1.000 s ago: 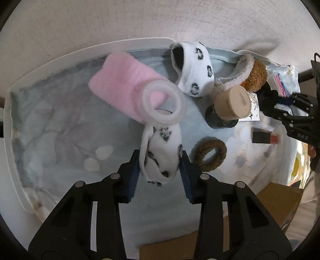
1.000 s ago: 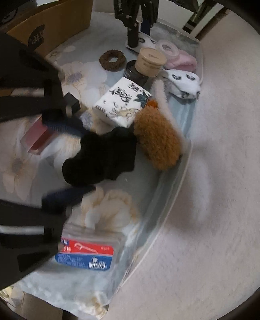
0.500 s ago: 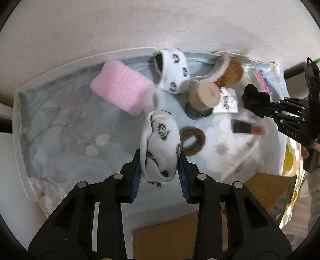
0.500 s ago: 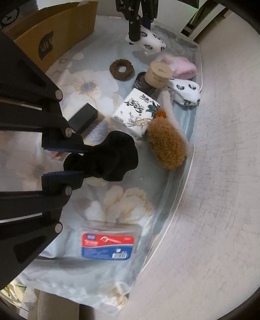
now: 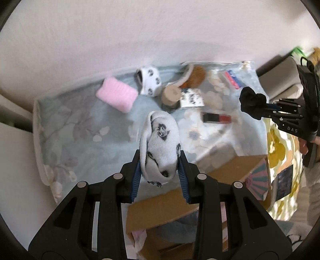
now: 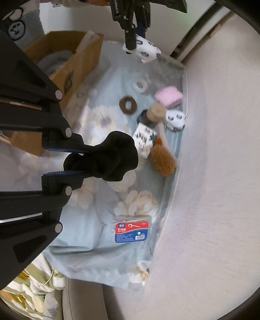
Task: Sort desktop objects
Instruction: 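Carry the sock and scrunchie into the box and open both tools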
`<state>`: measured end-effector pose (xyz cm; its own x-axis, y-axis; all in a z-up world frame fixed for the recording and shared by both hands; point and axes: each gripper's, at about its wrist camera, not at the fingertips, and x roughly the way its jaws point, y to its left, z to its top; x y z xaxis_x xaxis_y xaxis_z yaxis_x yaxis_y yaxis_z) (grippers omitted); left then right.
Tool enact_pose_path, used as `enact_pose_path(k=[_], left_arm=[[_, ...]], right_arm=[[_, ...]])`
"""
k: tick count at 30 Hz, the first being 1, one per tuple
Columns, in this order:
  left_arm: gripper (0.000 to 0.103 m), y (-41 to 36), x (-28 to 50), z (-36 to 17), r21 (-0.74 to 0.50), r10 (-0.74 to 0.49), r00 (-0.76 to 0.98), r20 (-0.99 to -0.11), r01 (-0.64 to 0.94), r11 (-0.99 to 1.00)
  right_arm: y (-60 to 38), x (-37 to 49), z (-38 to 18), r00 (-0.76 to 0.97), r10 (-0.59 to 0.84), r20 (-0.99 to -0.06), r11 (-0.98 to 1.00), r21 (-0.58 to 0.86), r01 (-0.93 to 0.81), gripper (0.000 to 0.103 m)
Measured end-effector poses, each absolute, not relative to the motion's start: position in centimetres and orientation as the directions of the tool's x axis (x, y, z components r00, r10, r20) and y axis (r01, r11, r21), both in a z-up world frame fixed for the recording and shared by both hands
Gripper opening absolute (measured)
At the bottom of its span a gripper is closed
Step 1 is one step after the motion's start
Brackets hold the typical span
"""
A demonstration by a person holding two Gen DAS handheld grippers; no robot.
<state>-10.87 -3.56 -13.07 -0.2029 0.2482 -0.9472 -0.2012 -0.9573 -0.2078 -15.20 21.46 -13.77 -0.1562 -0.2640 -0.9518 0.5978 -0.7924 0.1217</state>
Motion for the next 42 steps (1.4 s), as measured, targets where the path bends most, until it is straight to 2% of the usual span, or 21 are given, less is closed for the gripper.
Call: enact_pose_path(k=[8,19,28,36,42], left_arm=[[0.031,-2.2,-6.2,-8.8,-0.200,0.272,-0.255,-0.928,-0.273,-0.941],[0.031,0.0,-1.1,-8.3,-0.190,0.268,-0.195,-0.943,-0.346,-0.919],[0.031,2.3,1.6,-11.9,-0.212,0.260,-0.084,-0.962,-0.374,-0.903],[0.031,3.2,2.7,-16.0,-0.170,0.186,-0.002,-0.983,-0.396,-0.903],[0.031,3.0,2.8,-16.8,-0.100,0.123,-0.029,-0.992,-0.414,-0.905]], right_arm=[[20.1,-10.6,-11.6,-0.160,-0.315,-0.936,-0.746,0.139,0.651,0.014],[19.7,-3.8,-11.2,-0.073,-0.324,-0.943,-0.698,0.186,0.692,0.014],[19.3,-0.4,-14.5,-0.015,-0.281,-0.960,-0.681,0.188,0.708,0.014],[18.8,0.9,-17.0,0.023,-0.228,-0.973,-0.661,0.172,0.731,0.014],[19.0,1.0,-17.9,0.046,-0.215,-0.975,-0.656,0.179,0.734,0.014]])
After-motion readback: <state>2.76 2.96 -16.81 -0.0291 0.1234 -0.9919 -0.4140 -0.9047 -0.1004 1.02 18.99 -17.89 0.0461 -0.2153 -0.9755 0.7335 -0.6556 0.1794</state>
